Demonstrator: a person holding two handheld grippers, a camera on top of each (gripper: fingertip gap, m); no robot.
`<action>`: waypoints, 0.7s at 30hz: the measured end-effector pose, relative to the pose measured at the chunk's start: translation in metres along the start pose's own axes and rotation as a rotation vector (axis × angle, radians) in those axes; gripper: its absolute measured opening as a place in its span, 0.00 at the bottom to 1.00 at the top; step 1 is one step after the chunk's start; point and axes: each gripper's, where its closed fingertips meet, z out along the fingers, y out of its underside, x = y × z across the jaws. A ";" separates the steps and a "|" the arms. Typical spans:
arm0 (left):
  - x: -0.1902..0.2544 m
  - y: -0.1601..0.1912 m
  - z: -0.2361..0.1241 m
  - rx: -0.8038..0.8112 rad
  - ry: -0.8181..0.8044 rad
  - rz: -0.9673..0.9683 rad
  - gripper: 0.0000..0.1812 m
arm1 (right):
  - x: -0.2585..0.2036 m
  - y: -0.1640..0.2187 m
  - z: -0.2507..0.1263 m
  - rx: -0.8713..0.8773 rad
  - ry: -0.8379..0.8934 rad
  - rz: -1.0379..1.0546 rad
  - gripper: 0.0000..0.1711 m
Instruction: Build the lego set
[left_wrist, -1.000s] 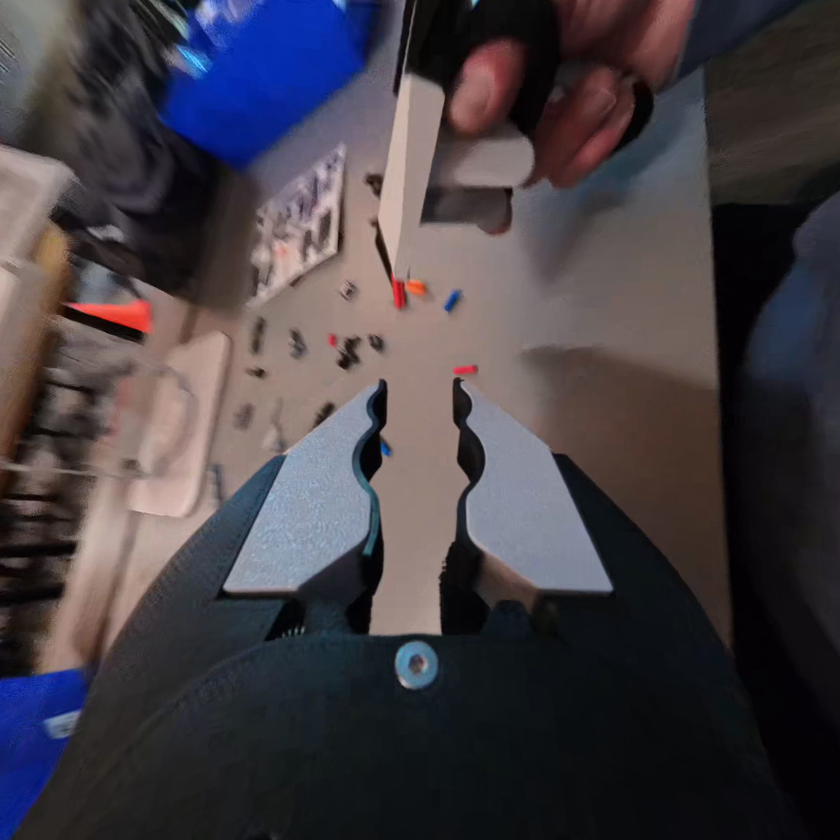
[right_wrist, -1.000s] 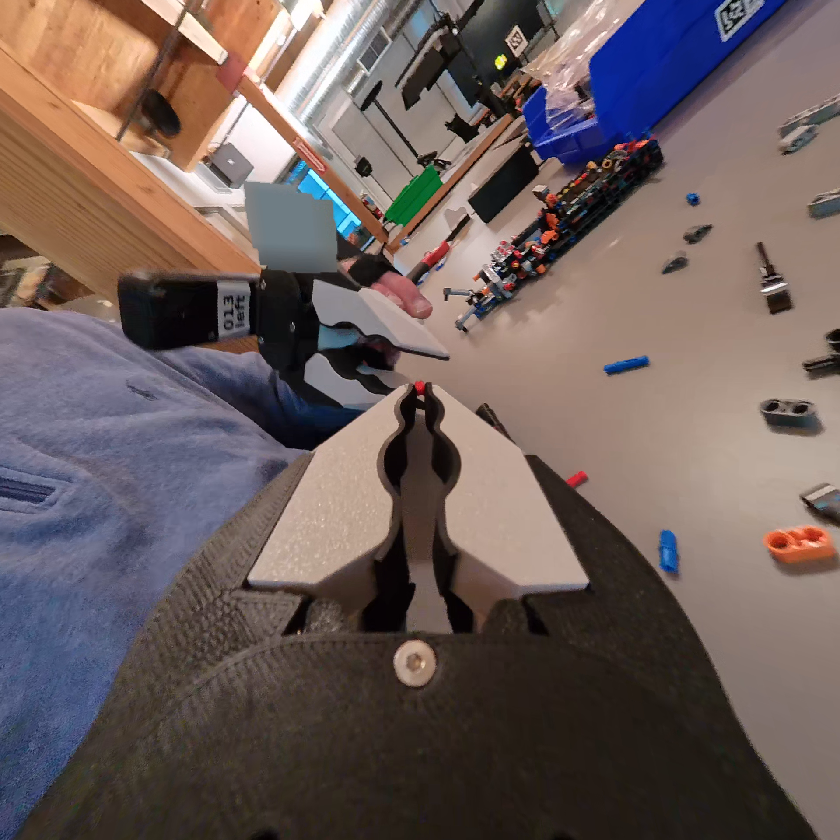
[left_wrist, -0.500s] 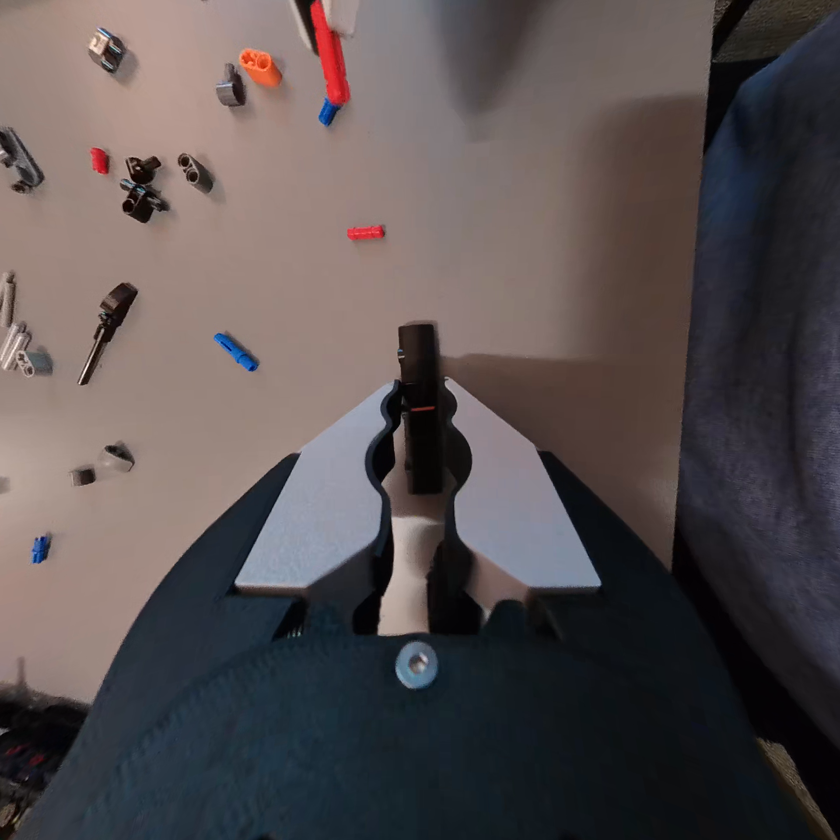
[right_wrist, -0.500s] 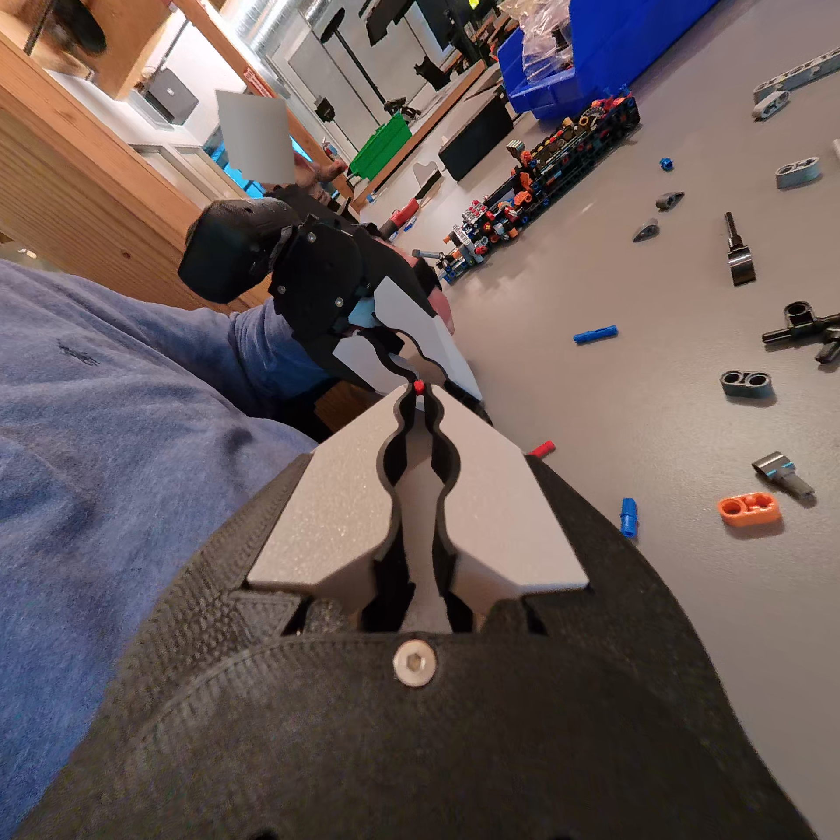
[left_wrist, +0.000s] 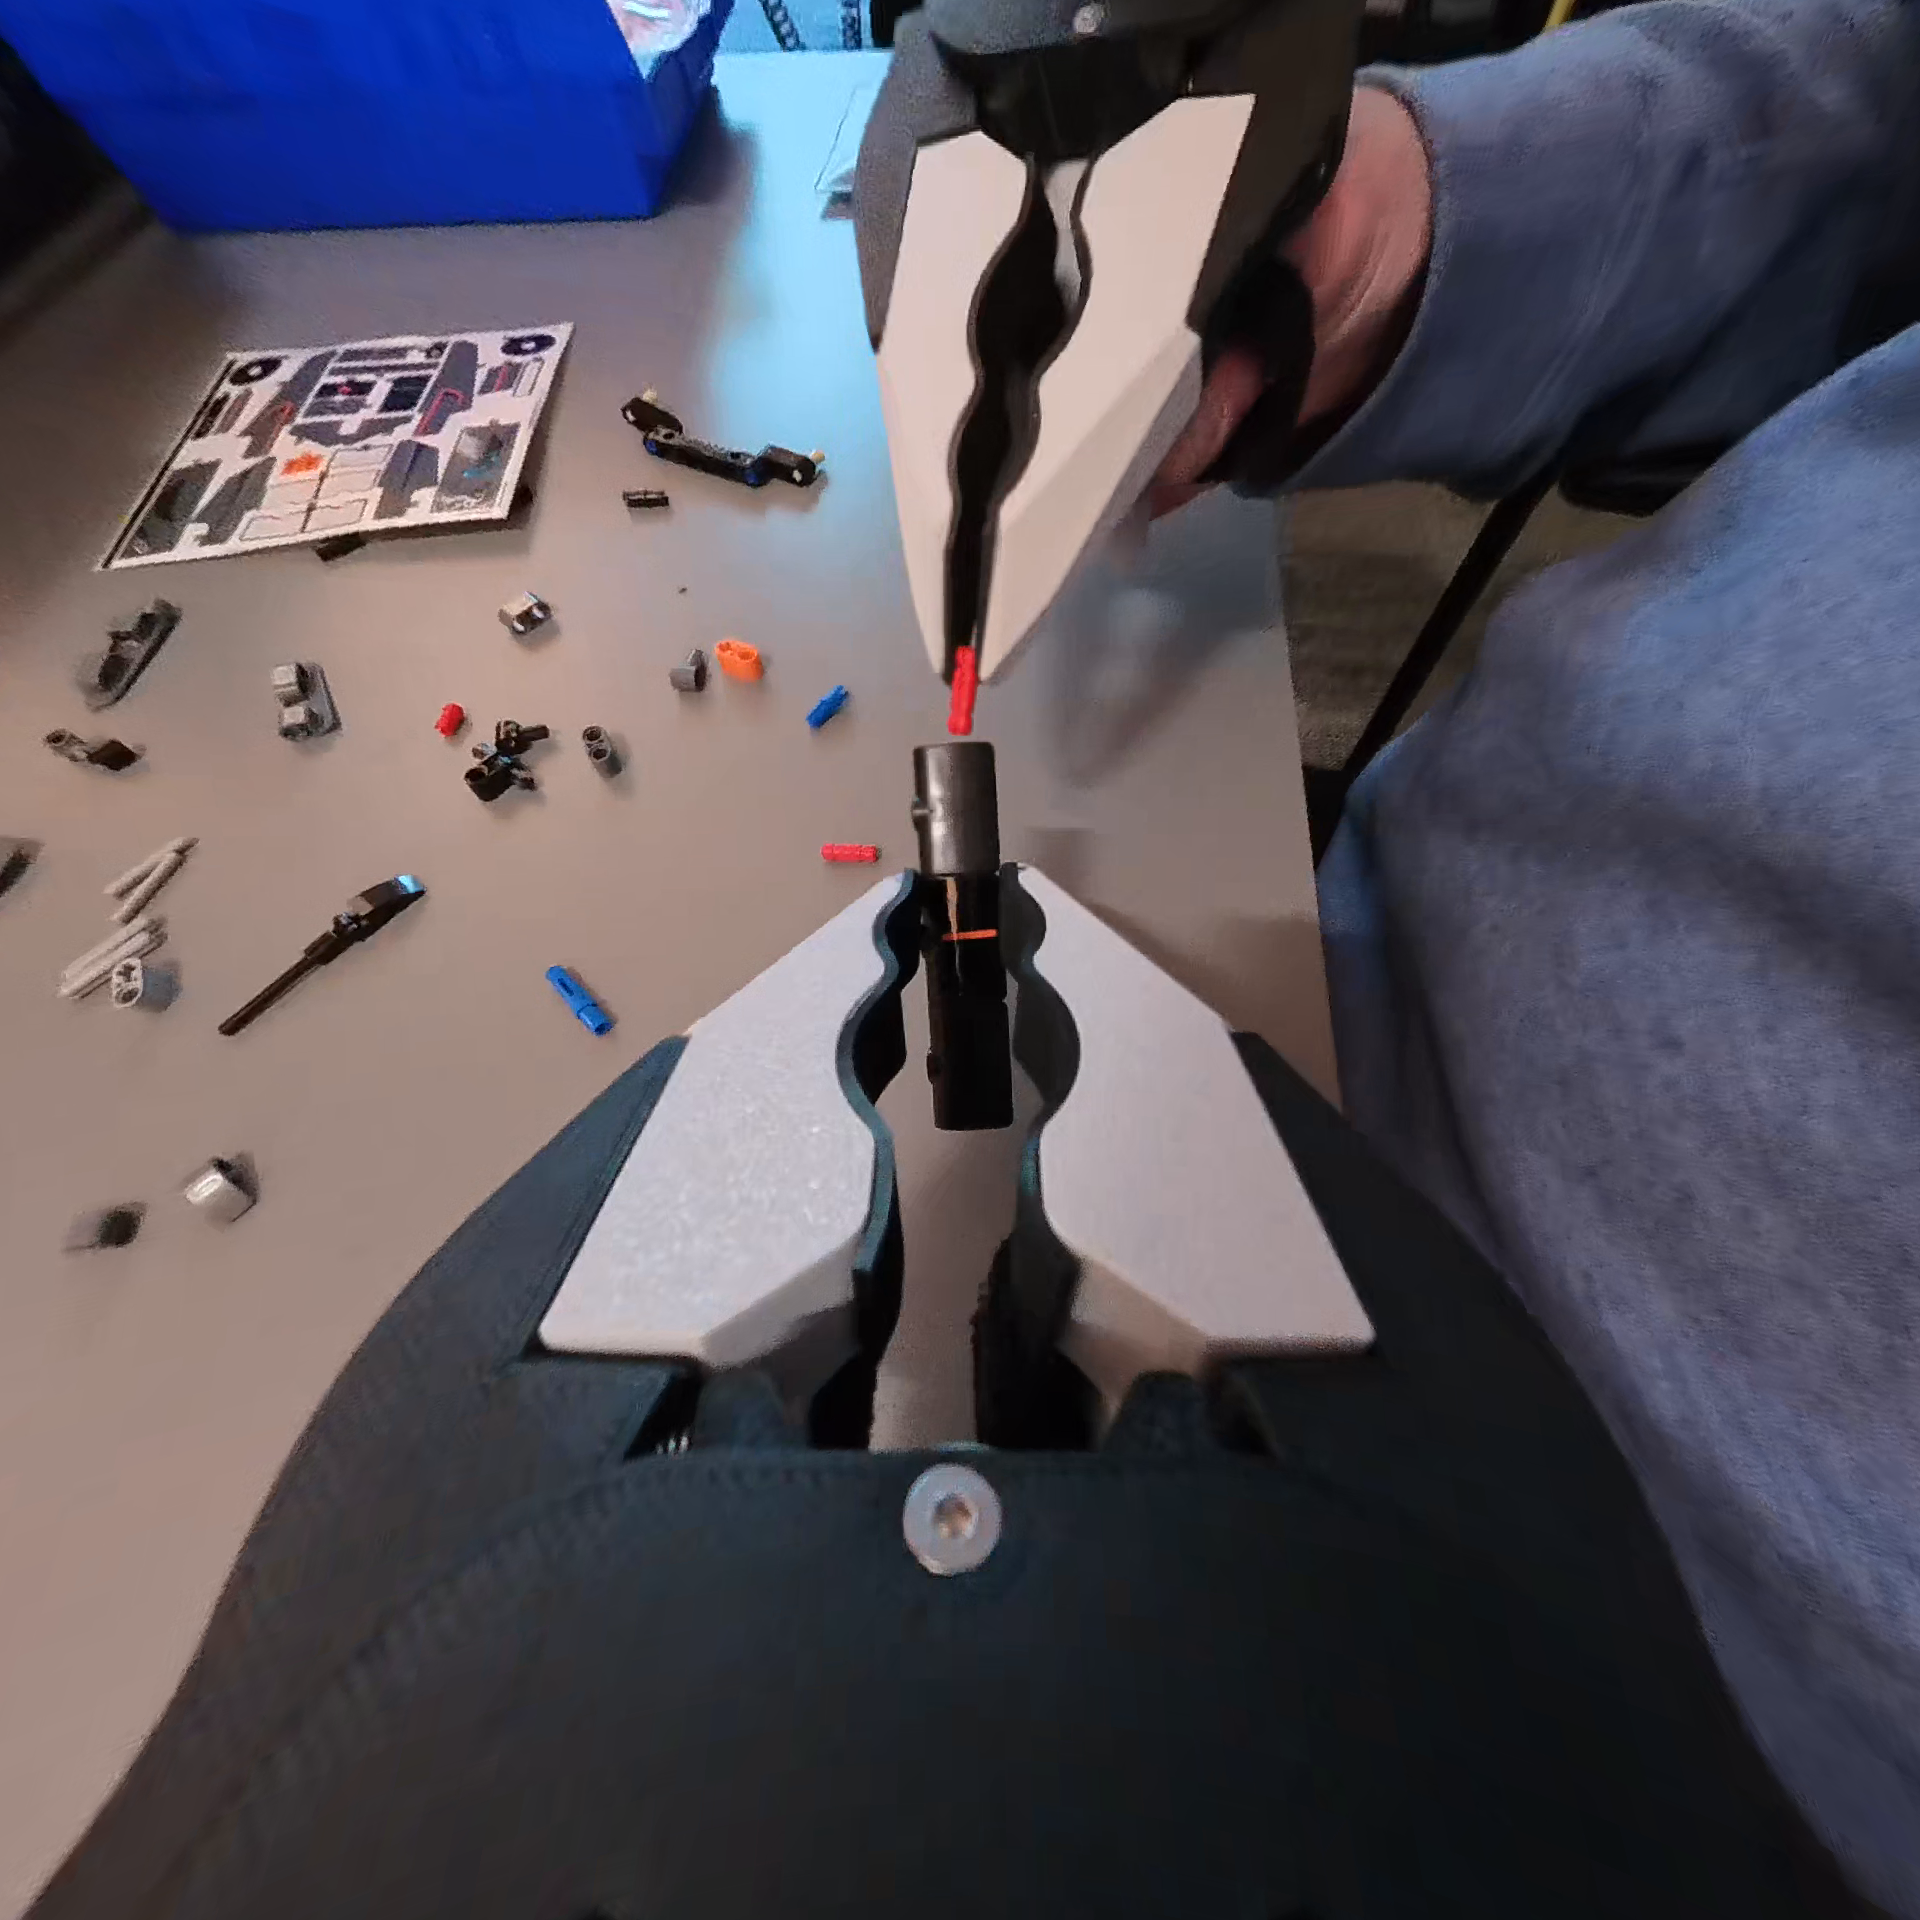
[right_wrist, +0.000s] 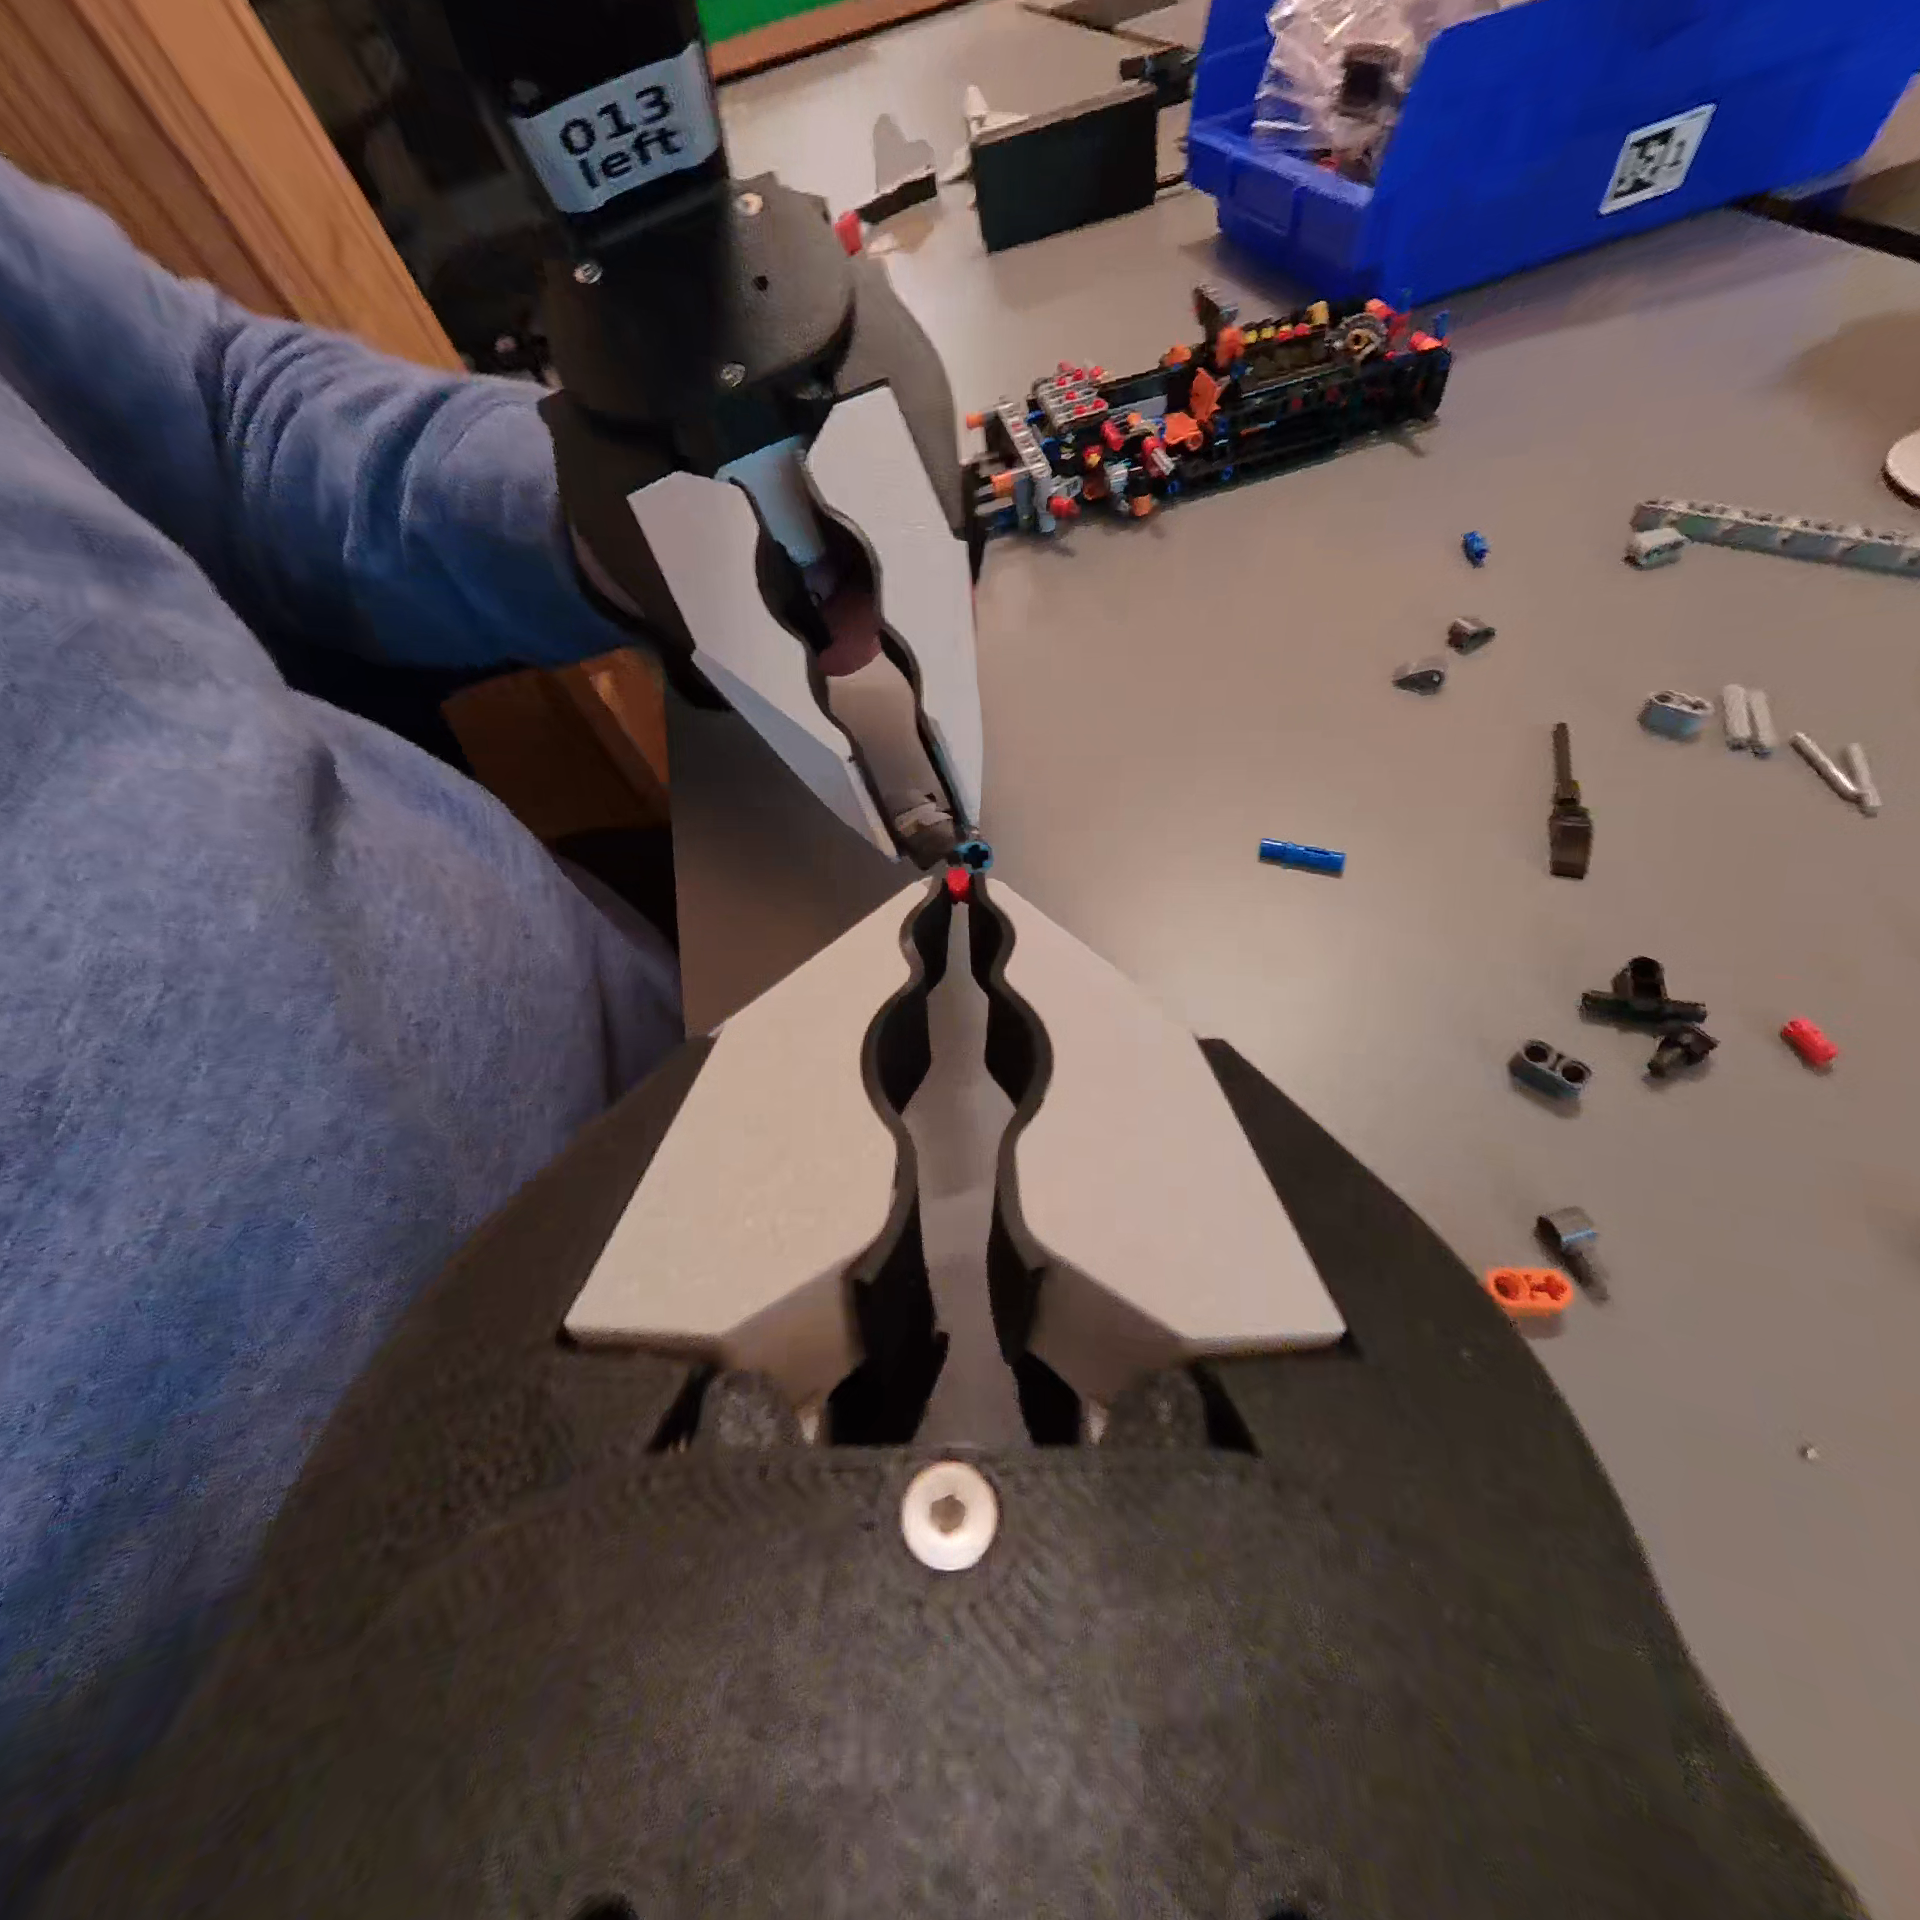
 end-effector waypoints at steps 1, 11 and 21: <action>0.002 0.001 0.001 0.003 0.008 0.003 0.07 | -0.001 0.000 0.000 -0.010 0.008 -0.020 0.01; 0.005 0.007 0.007 0.055 0.040 0.006 0.07 | 0.004 0.009 0.002 -0.053 0.045 -0.066 0.01; 0.004 0.010 0.009 0.048 0.037 0.030 0.07 | 0.004 0.011 0.004 -0.045 0.014 -0.040 0.01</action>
